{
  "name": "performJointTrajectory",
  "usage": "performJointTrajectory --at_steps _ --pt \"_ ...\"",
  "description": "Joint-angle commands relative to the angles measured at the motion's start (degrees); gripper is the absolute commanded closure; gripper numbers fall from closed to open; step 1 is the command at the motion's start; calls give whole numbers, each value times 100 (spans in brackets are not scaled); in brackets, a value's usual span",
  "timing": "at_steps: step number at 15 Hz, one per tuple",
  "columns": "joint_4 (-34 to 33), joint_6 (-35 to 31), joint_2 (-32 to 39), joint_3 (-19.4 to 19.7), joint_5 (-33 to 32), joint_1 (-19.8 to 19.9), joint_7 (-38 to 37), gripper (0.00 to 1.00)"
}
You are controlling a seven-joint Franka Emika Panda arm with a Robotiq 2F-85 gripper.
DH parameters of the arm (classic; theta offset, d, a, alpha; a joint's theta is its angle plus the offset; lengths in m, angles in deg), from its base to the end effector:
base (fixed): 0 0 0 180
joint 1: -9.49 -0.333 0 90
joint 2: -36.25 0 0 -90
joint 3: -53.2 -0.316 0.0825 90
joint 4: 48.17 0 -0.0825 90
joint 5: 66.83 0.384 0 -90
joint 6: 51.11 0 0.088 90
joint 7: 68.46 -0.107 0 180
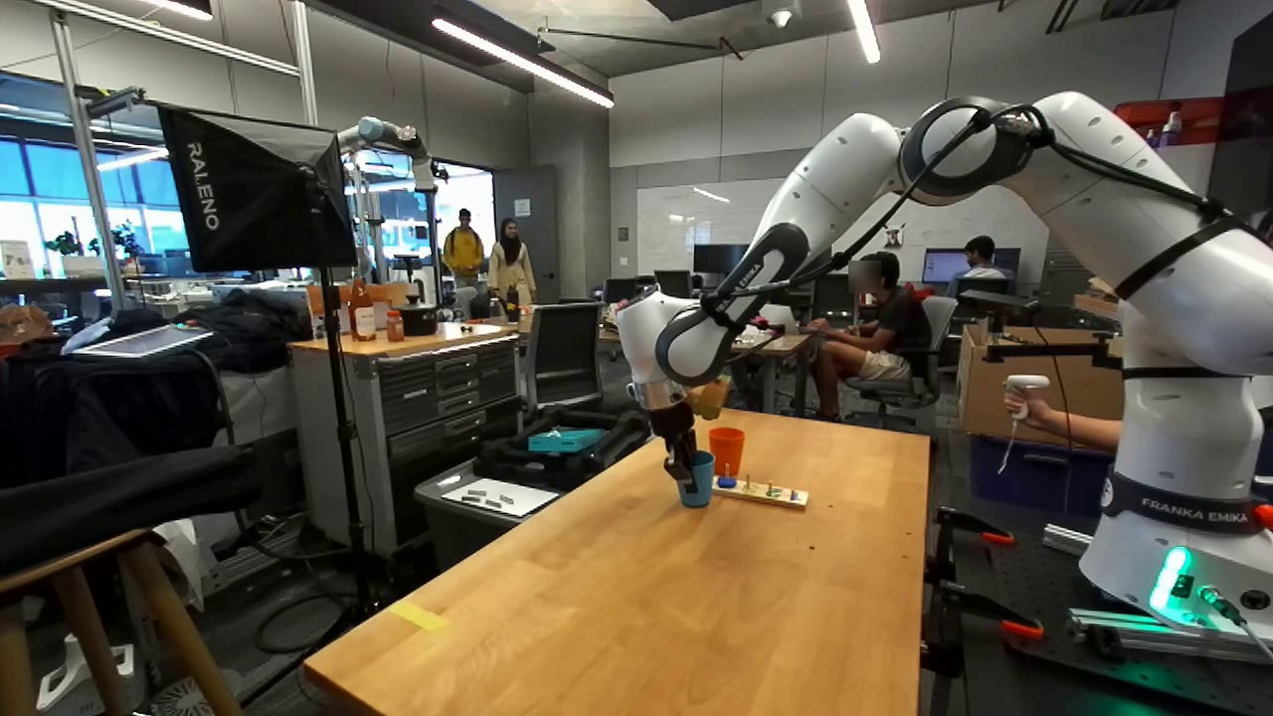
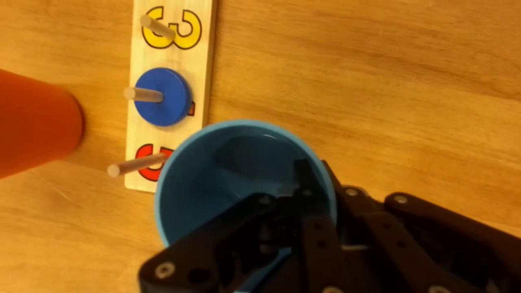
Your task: Put the blue cup in the orange cup
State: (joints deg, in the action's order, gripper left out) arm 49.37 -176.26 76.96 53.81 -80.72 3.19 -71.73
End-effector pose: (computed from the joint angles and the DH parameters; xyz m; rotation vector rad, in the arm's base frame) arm 0.6458 0.0560 0.1638 2.9042 0.3014 -0.3120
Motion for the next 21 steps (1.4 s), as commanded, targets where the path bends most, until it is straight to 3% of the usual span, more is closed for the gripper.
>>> performJointTrajectory --at_steps 1,10,21 --pt "34 118 -47 70 58 20 -59 99" --pt "-375 396 -408 191 -47 15 -108 99" --pt "-802 1426 -694 843 -243 520 -318 99"
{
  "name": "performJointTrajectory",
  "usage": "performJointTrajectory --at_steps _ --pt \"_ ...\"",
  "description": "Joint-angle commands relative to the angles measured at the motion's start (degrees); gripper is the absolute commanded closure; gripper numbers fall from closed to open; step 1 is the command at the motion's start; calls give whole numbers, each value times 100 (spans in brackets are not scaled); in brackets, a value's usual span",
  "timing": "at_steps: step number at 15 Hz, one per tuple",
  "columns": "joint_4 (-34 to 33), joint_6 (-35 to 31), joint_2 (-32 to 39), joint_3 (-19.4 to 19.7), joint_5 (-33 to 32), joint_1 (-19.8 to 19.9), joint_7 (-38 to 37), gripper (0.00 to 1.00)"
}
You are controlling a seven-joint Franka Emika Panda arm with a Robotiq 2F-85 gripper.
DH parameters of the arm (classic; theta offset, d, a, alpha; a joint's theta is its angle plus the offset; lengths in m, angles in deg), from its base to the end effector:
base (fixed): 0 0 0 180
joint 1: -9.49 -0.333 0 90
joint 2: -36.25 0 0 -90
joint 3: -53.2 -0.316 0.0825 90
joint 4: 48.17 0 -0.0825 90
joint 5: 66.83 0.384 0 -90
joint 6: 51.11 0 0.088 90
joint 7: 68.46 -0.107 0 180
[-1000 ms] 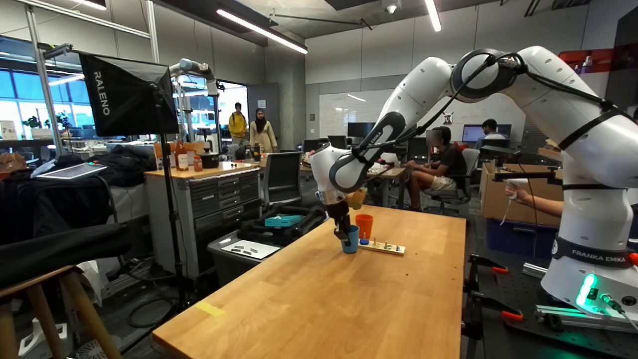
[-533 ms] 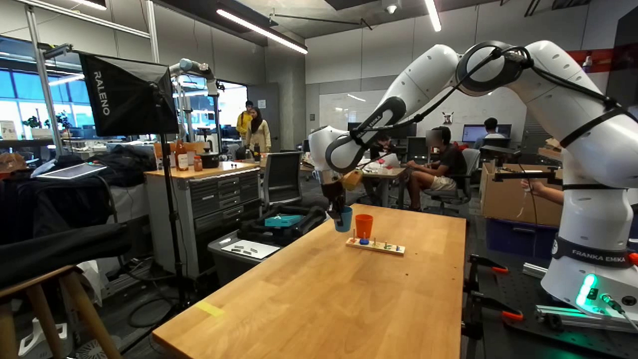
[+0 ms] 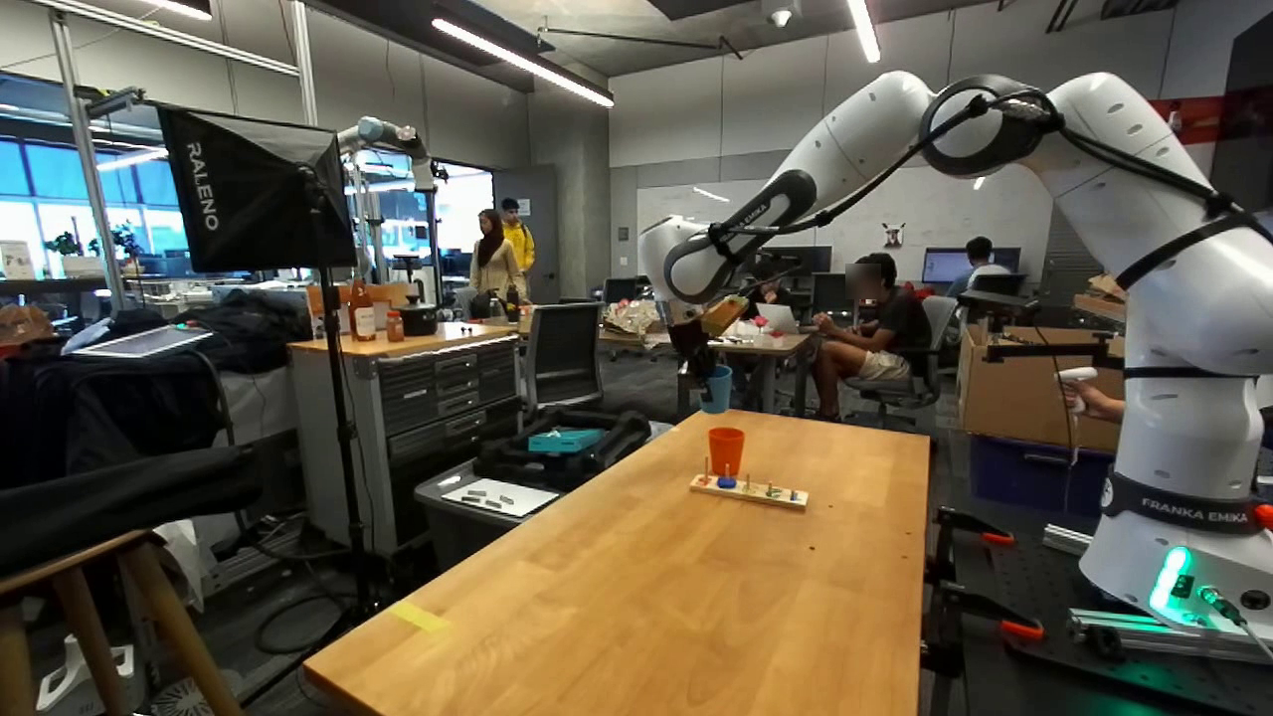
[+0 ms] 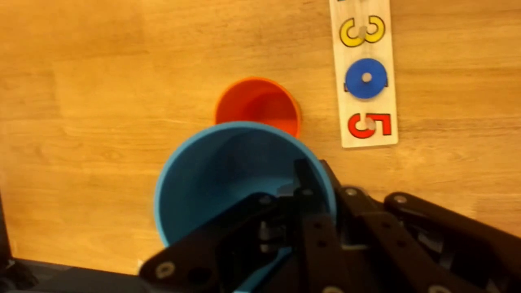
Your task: Put the blue cup in the orange cup
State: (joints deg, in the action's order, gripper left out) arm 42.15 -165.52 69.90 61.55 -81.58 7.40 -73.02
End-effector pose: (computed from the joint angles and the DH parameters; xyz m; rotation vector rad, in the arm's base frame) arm 0.6746 -0.0767 0.2905 2.8263 -0.0632 -0.2385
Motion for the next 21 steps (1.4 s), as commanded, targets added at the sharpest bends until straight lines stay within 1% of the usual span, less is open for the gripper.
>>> performJointTrajectory --at_steps 1,5,12,21 --pt "-71 423 54 77 -146 155 -194 99" --pt "-47 425 189 24 -118 250 -216 99" --pt "-68 381 348 -156 -35 192 -216 99" --pt "-128 433 392 -171 24 206 -364 99"
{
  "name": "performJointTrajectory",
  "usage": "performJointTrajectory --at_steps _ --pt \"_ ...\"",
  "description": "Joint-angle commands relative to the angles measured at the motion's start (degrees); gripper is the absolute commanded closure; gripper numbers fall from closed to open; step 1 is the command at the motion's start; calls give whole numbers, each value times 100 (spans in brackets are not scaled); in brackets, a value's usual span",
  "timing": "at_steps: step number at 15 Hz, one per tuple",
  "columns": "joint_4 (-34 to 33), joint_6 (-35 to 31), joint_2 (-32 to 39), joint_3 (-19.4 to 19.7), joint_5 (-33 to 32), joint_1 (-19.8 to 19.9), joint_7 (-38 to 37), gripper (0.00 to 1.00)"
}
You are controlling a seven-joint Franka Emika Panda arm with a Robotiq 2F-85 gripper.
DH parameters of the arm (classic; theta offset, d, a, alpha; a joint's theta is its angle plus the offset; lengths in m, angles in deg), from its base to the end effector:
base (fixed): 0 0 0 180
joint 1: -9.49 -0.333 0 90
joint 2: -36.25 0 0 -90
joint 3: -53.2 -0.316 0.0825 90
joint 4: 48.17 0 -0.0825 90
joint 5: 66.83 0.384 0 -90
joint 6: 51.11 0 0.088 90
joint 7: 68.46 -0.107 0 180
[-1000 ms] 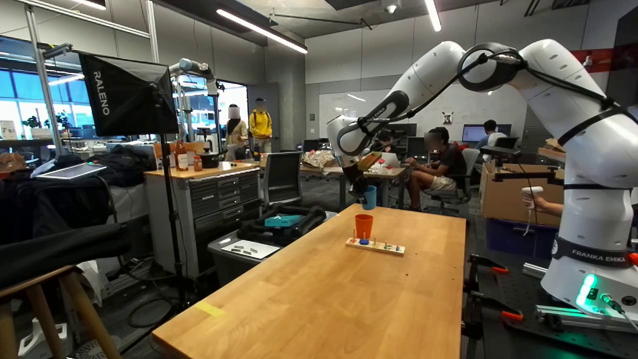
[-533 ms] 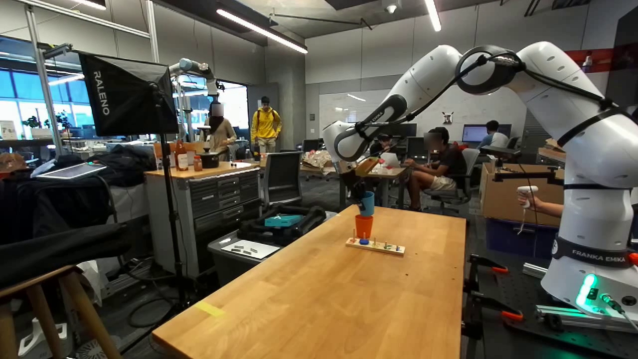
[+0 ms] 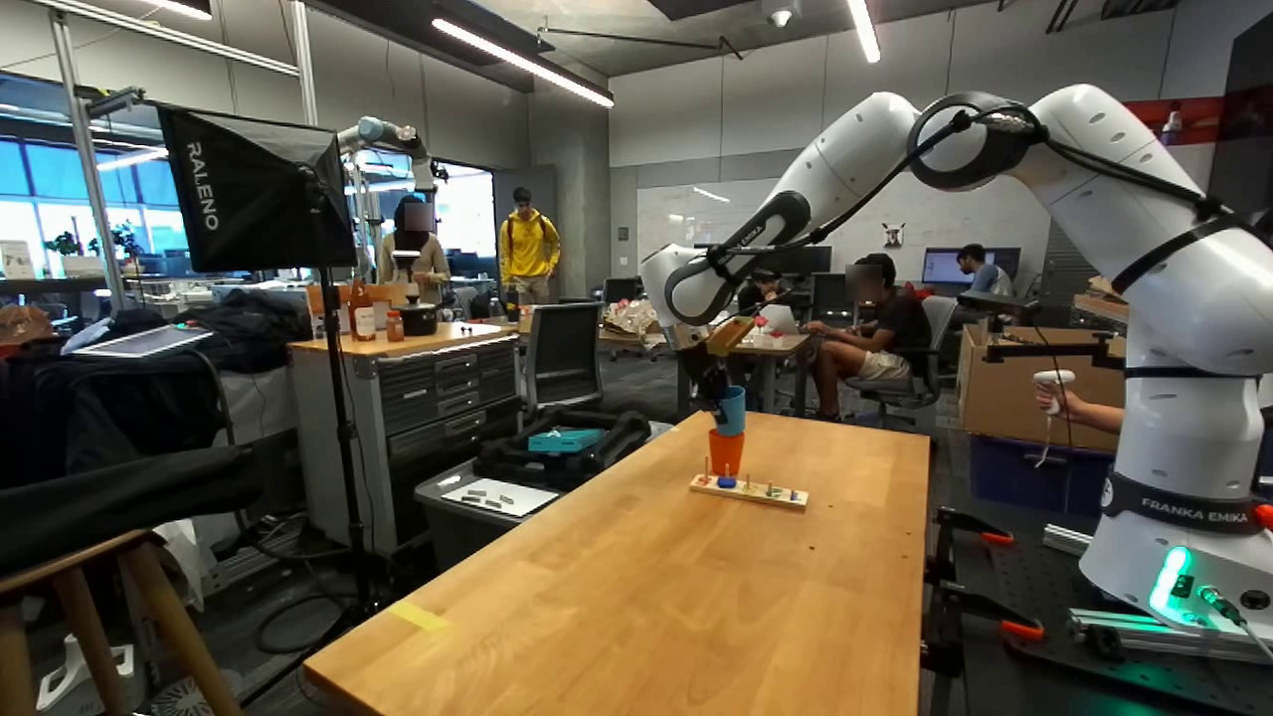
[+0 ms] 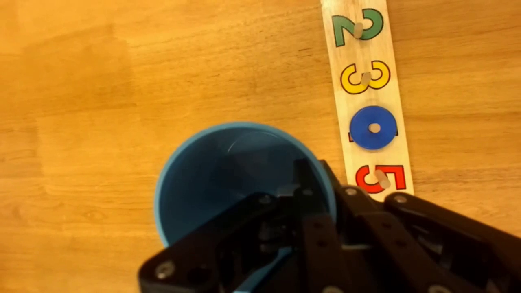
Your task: Put the blue cup in the orange cup
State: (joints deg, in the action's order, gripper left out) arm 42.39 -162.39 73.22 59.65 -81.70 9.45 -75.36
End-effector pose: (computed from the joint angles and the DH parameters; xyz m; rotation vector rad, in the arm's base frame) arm 0.6622 -0.0828 0.2452 2.8134 -0.1266 -0.3981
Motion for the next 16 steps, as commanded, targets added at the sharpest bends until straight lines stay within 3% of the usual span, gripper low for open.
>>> performJointTrajectory --at_steps 1,5,16 --pt "-124 135 45 23 32 -4 -160 99" --pt "47 133 10 -33 39 -63 -212 99" --pt "-542 212 128 10 169 61 -340 99"
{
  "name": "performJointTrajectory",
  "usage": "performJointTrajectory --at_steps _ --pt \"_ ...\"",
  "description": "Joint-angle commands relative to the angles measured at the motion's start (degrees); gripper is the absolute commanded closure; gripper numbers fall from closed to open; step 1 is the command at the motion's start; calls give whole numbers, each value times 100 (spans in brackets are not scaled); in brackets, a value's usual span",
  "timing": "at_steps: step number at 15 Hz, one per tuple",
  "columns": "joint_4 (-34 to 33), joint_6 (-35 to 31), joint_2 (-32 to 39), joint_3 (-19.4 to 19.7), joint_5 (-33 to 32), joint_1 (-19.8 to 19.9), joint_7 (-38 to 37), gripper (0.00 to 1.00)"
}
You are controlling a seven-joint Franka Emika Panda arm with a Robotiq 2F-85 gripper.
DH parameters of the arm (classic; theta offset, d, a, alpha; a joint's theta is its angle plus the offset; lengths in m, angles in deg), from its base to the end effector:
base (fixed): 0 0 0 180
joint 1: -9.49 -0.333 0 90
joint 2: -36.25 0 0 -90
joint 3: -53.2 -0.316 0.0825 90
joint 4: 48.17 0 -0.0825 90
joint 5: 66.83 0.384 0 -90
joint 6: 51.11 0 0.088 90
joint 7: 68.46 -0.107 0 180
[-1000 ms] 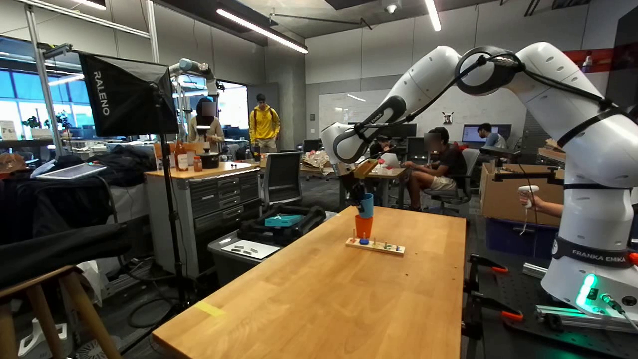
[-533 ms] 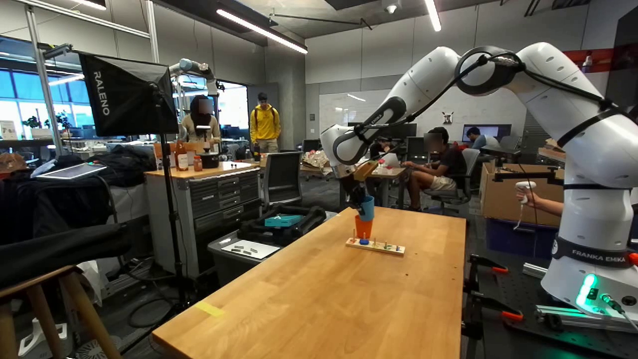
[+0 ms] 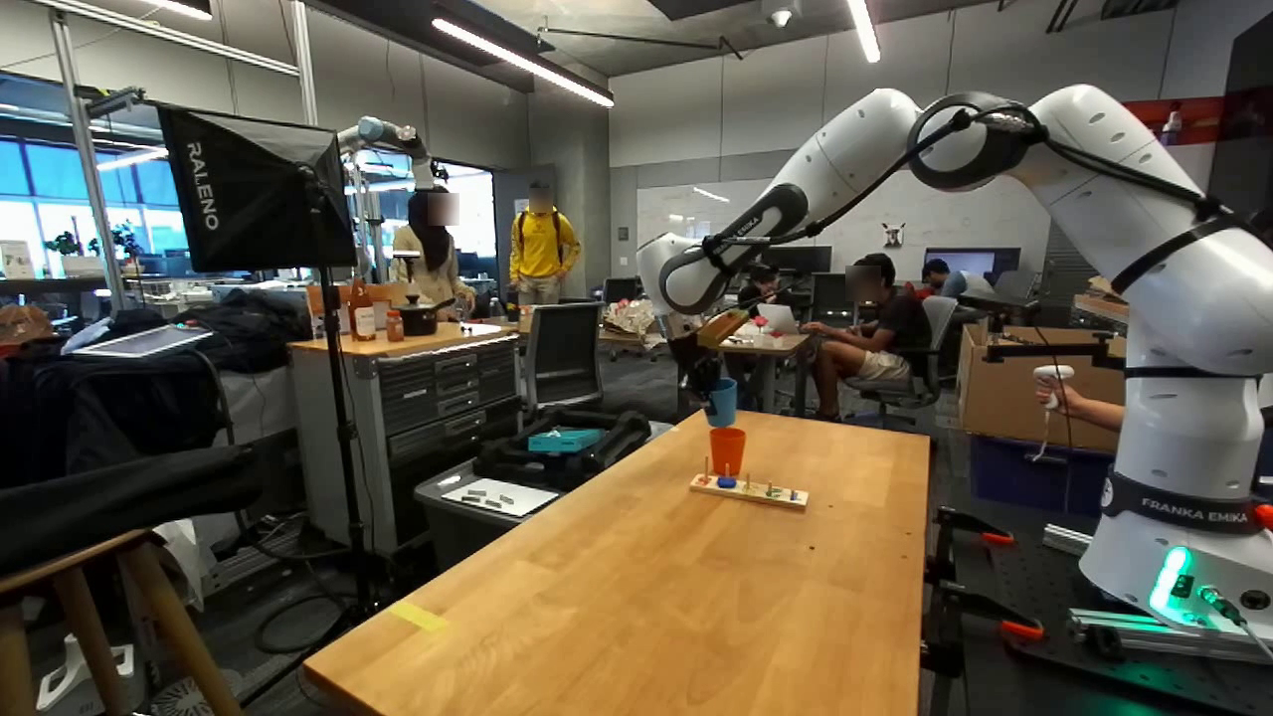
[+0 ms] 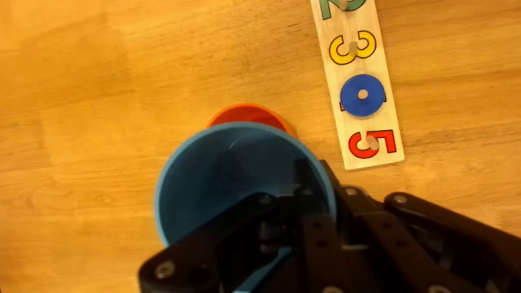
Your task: Put the blue cup in the orange cup
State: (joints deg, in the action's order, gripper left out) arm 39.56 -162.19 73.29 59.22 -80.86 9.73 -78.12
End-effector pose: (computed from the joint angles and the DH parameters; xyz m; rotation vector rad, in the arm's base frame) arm 0.6757 -0.0807 0.2642 2.8267 -0.2099 -0.3259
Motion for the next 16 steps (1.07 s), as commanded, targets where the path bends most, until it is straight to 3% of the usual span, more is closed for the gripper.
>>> performJointTrajectory --at_steps 1,5,6,8,13,15,16 --pt "-256 182 125 60 85 45 -72 99" --pt "-247 163 222 80 51 78 -73 99" --pt "-253 154 250 76 52 86 -57 69" --pt "-280 145 294 67 75 96 -54 62" --pt "-297 168 218 -20 146 130 158 23" --pt "-242 252 65 -162 209 155 545 8" --pt "-520 340 137 -211 233 198 828 1"
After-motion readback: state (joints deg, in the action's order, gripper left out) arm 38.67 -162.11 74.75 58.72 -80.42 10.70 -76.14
